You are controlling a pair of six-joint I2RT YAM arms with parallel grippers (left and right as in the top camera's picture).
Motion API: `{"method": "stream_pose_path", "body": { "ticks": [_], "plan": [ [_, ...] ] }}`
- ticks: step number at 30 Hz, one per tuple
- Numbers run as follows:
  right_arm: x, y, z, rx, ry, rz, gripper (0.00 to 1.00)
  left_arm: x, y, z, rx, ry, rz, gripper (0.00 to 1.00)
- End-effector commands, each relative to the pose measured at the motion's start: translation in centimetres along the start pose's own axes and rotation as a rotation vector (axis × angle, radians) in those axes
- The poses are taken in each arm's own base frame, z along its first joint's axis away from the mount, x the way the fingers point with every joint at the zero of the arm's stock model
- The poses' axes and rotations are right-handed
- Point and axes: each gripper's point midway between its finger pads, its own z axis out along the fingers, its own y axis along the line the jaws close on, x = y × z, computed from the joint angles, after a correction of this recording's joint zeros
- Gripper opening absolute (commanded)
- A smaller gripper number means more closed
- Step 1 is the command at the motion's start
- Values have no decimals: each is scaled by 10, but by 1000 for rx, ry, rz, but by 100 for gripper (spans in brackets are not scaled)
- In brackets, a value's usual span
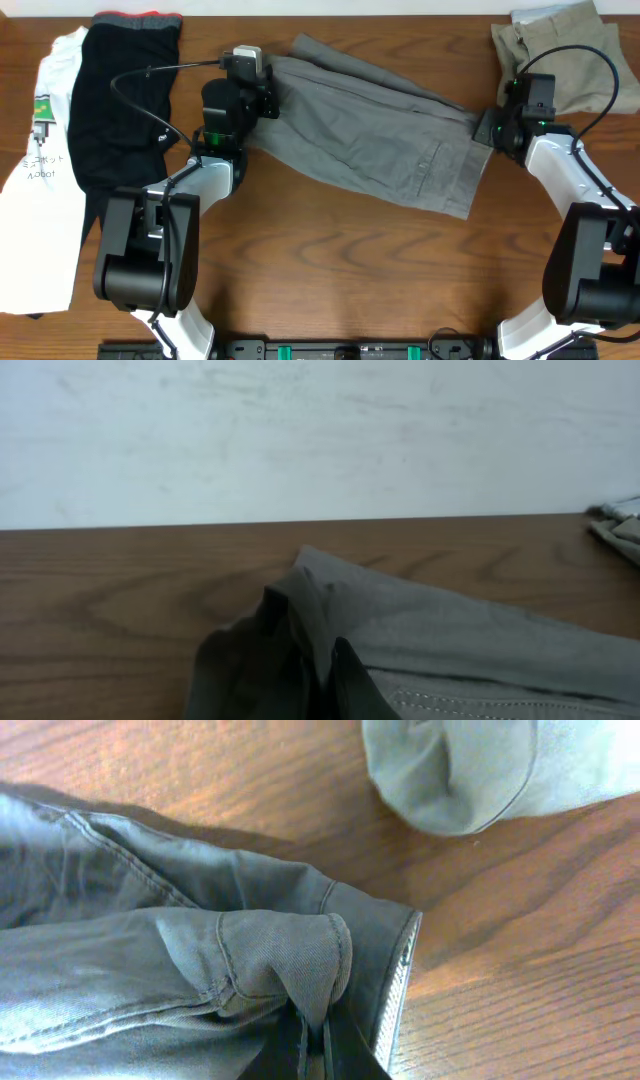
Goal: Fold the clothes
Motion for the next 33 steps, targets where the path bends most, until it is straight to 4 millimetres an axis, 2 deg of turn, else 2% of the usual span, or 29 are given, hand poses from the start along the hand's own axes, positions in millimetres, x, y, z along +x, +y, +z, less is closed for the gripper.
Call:
{"method": "stream_pose_path", "body": {
  "ticks": [1,2,4,5,6,10,15,22,24,26,29,31,33],
  "plan": [
    [-16,-28,-1,124,-63,91,1,-24,7,4,-40,-62,21,66],
    [-18,-29,-1,133,-72,104,10,-26,7,4,-39,-66,22,98],
    [-21,-31,-2,145,-87,112,87,-28,7,5,-38,-72,23,98],
    [-20,-32,-2,146,-87,112,99,-29,6,5,-37,-74,23,98],
    [-20,-31,-2,144,-85,112,99,-30,6,5,-37,-74,22,98],
    [-12,-28,-6,126,-50,143,99,-27,6,2,-41,-48,11,98],
    [-11,-2,-19,-18,-23,87,99,-21,5,-10,-56,46,-3,98],
    [-26,43,-69,-167,-107,-101,86,1,4,-38,-84,227,-29,98],
    [-26,55,-82,-190,-132,-142,75,10,4,-44,-92,277,-37,98],
    [-21,70,-88,-212,-130,-183,54,17,4,-50,-99,319,-44,98],
    [1,94,-86,-248,-76,-242,23,17,3,-60,-103,348,-50,98],
    [19,108,-82,-261,-28,-280,11,11,-2,-67,-91,345,-50,98],
    [32,119,-79,-272,4,-311,5,7,-8,-69,-54,340,-35,98]
  ]
}}
